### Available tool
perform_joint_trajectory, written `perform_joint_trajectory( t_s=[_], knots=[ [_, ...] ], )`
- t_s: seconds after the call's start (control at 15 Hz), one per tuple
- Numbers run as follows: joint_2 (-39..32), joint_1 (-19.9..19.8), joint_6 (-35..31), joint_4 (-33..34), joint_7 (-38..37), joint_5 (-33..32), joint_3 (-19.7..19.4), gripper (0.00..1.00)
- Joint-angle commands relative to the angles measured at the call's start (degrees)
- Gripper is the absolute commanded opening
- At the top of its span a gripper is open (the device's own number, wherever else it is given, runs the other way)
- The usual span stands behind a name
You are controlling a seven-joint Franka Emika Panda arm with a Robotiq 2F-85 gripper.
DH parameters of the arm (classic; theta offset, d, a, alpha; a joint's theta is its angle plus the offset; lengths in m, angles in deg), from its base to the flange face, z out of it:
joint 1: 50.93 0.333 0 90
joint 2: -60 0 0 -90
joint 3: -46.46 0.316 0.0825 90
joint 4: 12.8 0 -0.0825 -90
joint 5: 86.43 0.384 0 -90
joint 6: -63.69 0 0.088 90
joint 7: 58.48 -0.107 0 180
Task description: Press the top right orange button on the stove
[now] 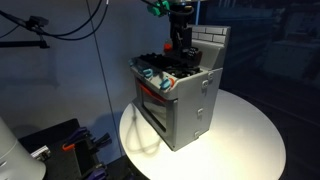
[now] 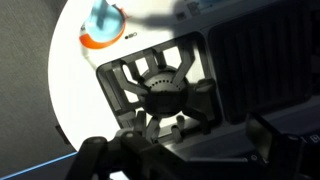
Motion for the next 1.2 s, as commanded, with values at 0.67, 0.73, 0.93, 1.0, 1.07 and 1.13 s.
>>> perform_joint_trajectory(
  t_s=[0.67,0.73,0.93,1.0,1.07,1.13],
  knots=[
    [13.8,0.0,20.0,-4.0,3.7,-6.3,0.7,1.0],
    [14.9,0.0,20.6,-4.5,3.9,-6.7,0.8,1.0],
    [18.3,-0.1,20.9,-6.5,4.9,-7.2,1.0,1.0],
    [19.1,-0.1,20.8,-7.0,5.1,-7.3,1.1,1.0],
    [19.9,-0.1,20.8,-7.5,5.3,-7.3,1.1,1.0],
    [20.5,-0.2,20.8,-7.9,5.6,-7.3,1.1,1.0]
  ],
)
